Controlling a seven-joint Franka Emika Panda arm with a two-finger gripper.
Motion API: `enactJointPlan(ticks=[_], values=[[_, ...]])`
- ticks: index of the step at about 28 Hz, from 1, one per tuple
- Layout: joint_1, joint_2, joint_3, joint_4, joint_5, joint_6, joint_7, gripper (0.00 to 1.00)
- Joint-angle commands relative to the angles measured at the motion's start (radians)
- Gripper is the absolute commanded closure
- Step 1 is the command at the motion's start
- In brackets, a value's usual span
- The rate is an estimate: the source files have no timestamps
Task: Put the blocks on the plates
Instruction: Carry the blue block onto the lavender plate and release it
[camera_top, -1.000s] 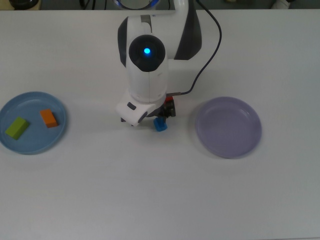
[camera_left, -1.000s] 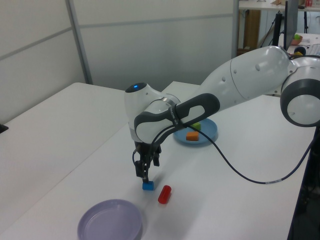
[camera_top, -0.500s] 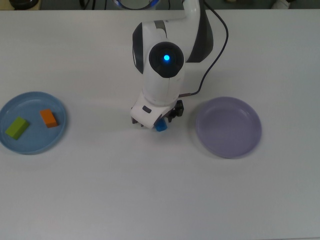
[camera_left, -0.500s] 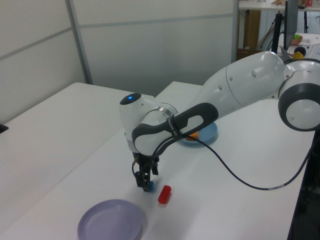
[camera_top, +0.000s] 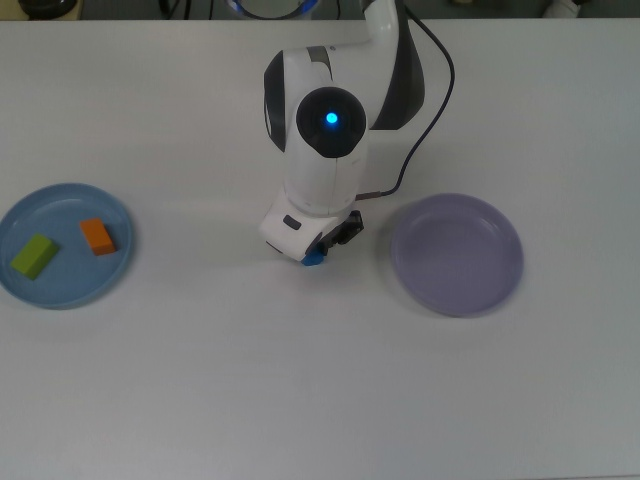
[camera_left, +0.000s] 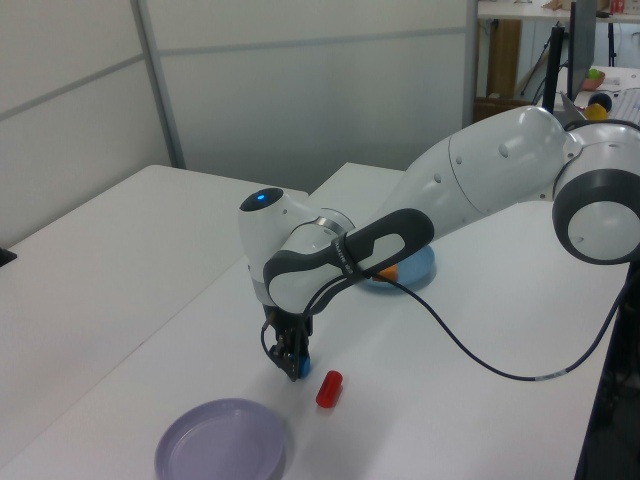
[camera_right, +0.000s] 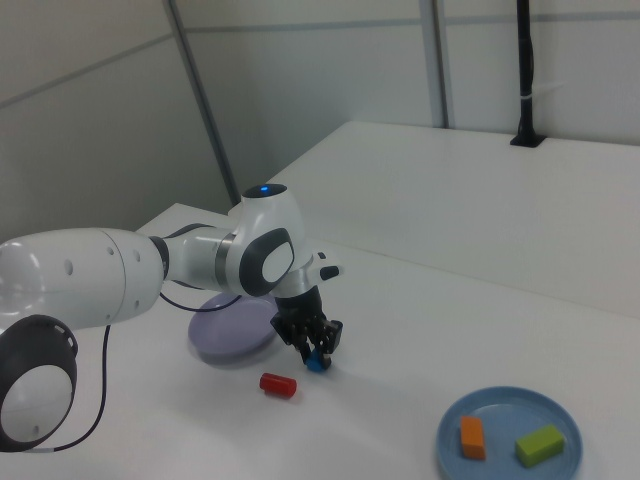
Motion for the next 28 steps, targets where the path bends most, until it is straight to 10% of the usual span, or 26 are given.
enactJointPlan(ticks=[1,16,28], values=[[0.009,-0.018,-0.011,-0.003,0.01,0.016,0.062,1.0],[0.035,-0.104,0.107,0.017,0.026,0.008,0.173,0.99],[0.146,-0.026,0.105,0.017,-0.005,0.182,0.282,0.8]])
